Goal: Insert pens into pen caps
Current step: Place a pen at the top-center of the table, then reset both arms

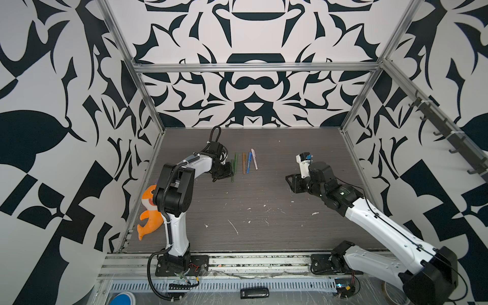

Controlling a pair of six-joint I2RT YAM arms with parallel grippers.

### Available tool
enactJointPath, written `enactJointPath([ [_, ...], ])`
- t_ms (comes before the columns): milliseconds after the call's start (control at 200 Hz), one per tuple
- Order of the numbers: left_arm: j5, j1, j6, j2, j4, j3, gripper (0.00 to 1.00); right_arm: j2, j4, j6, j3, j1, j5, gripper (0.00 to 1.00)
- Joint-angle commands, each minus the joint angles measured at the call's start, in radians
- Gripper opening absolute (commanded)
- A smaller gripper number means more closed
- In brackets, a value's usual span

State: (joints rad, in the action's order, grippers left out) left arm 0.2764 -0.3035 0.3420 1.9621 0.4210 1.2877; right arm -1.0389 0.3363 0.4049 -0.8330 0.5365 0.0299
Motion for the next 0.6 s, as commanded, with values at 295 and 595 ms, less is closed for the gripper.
enactJointPath([
  [295, -0.121, -0.013, -0.041, -0.539, -0.046, -0.162, 0.99, 0.011, 0.048, -0.086, -0.104, -0.005, -0.083, 1.0],
  [595, -0.367, -0.042, -0.021, -0.915, -0.255, -0.477, 0.99, -0.095, -0.063, -0.145, -0.077, -0.03, -0.257, 1.0],
])
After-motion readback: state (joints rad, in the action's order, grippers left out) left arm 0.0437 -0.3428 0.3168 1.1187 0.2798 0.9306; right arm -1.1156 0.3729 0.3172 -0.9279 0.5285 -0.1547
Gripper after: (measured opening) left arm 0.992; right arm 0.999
